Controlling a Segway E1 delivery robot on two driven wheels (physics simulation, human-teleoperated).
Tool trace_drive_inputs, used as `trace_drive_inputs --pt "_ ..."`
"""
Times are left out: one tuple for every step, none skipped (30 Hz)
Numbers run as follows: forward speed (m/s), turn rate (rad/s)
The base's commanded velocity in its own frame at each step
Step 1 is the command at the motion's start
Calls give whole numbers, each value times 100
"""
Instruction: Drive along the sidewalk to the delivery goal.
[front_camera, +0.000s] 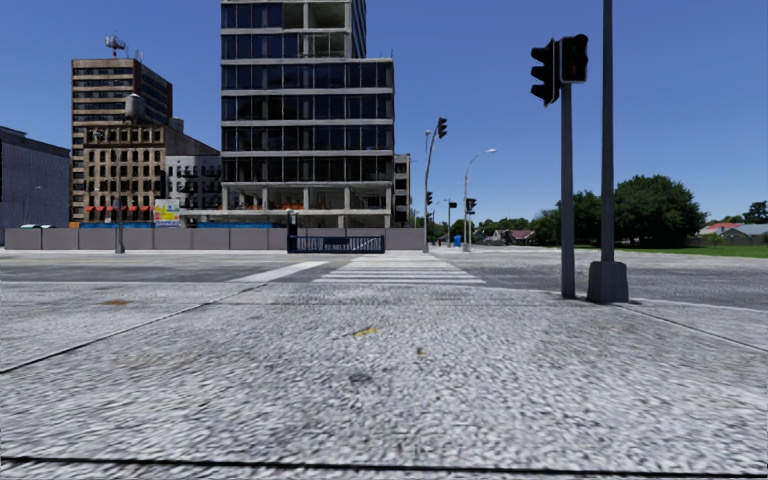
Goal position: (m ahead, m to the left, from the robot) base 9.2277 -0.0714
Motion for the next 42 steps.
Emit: trace_drive_inputs --pt "200 0" --pt "200 0" --pt "200 0" --pt "200 0" --pt "200 0" --pt "200 0" --pt "200 0" --pt "200 0" --pt "200 0" --pt "200 0" --pt "200 0" --pt "200 0" --pt "200 0" --pt "200 0" --pt "200 0" --pt "200 0" --pt "200 0" --pt "200 0" --pt "200 0" --pt "200 -7" --pt "200 -16" --pt "200 -22" --pt "200 -22" --pt "200 -24" --pt "200 -25" --pt "200 -25" --pt "200 -25" --pt "200 -25" --pt "200 -25" --pt "200 -25" --pt "200 -25" --pt "200 -25" --pt "200 -23" --pt "200 -5" --pt "200 0" --pt "200 0" --pt "200 0" --pt "200 0" --pt "200 0" --pt "200 0" --pt "200 0" --pt "200 0"
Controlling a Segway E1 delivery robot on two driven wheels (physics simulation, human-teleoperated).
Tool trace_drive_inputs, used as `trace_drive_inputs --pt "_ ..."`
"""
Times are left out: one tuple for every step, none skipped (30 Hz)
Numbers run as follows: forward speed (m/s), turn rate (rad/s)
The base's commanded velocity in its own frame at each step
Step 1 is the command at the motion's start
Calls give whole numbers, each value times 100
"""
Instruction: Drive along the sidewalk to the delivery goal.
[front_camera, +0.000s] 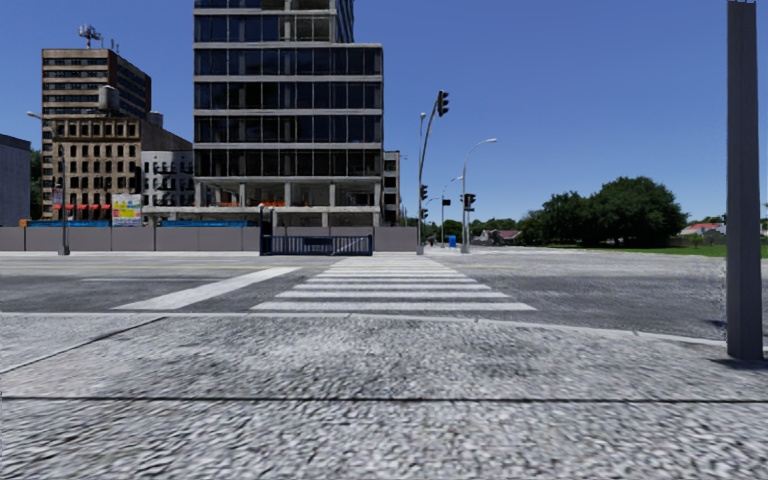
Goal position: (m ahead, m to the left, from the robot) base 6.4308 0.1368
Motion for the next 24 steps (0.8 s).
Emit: trace_drive_inputs --pt "200 0" --pt "200 0" --pt "200 0" --pt "200 0" --pt "200 0" --pt "200 0" --pt "200 0" --pt "200 0" --pt "200 0" --pt "200 0" --pt "200 0" --pt "200 0" --pt "200 0" --pt "200 0" --pt "200 0" --pt "200 0" --pt "200 0" --pt "200 0" --pt "200 0" --pt "200 0" --pt "200 0" --pt "200 0" --pt "200 0" --pt "200 0"
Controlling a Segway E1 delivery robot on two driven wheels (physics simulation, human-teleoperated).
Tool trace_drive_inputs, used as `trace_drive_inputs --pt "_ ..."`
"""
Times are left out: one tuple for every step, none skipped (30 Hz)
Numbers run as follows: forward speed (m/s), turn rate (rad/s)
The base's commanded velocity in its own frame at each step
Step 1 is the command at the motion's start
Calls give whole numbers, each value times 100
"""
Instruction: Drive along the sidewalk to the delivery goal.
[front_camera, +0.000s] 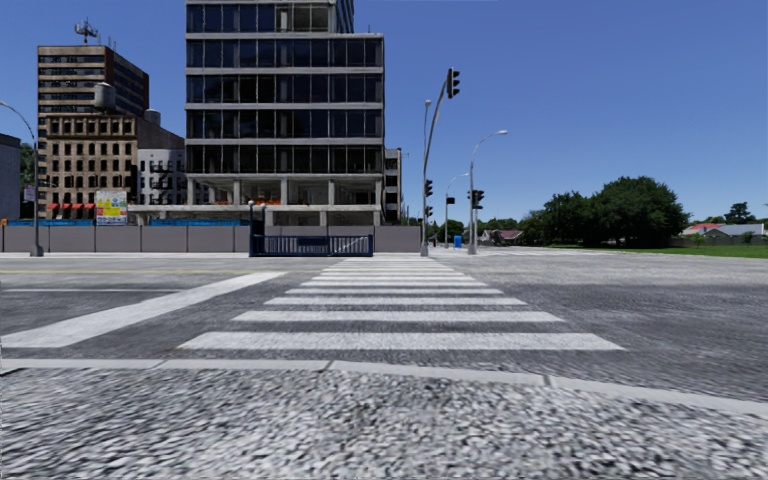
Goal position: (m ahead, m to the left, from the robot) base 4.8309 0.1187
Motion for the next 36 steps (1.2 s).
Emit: trace_drive_inputs --pt "200 0" --pt "200 0" --pt "200 0" --pt "200 0" --pt "200 0" --pt "200 0" --pt "200 0" --pt "200 0" --pt "200 0" --pt "200 0" --pt "200 0" --pt "200 0" --pt "200 0" --pt "200 0" --pt "200 0" --pt "200 0" --pt "200 0" --pt "196 0" --pt "179 0" --pt "179 0" --pt "167 0" --pt "162 0" --pt "151 0" --pt "139 0" --pt "139 0" --pt "125 0" --pt "114 0" --pt "111 0" --pt "111 0" --pt "110 0" --pt "110 0" --pt "110 0" --pt "110 0" --pt "110 0" --pt "110 0" --pt "110 0"
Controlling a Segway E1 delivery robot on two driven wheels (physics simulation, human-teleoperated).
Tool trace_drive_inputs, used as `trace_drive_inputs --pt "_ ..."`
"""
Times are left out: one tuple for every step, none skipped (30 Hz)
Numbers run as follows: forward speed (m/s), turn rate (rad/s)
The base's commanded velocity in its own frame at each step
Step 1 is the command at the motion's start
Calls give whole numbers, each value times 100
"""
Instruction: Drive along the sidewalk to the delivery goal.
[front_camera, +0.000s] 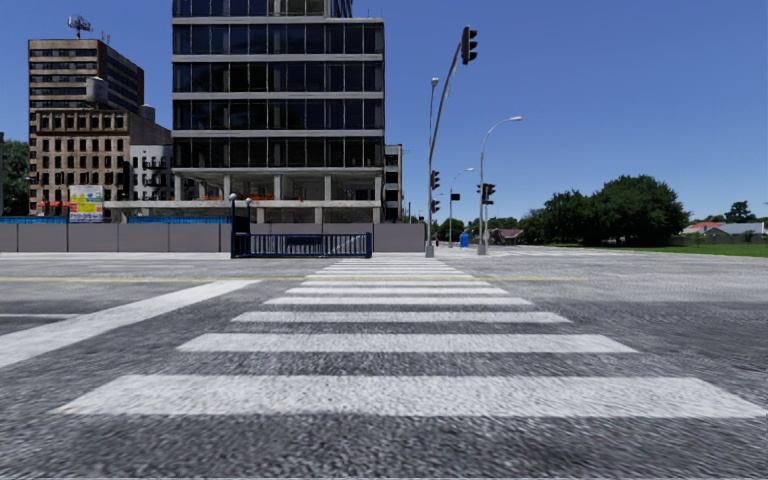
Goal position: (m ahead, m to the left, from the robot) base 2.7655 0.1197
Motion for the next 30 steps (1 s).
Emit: trace_drive_inputs --pt "110 0" --pt "110 0" --pt "110 0" --pt "110 0" --pt "110 0" --pt "110 0" --pt "113 0" --pt "114 0" --pt "116 0" --pt "116 0" --pt "120 0" --pt "122 0" --pt "123 0" --pt "123 0" --pt "123 0" --pt "124 0" --pt "124 0" --pt "124 0" --pt "125 0" --pt "126 0" --pt "129 0" --pt "132 0" --pt "132 0" --pt "134 0" --pt "137 0" --pt "144 0" --pt "144 0" --pt "149 0" --pt "151 0" --pt "151 0"
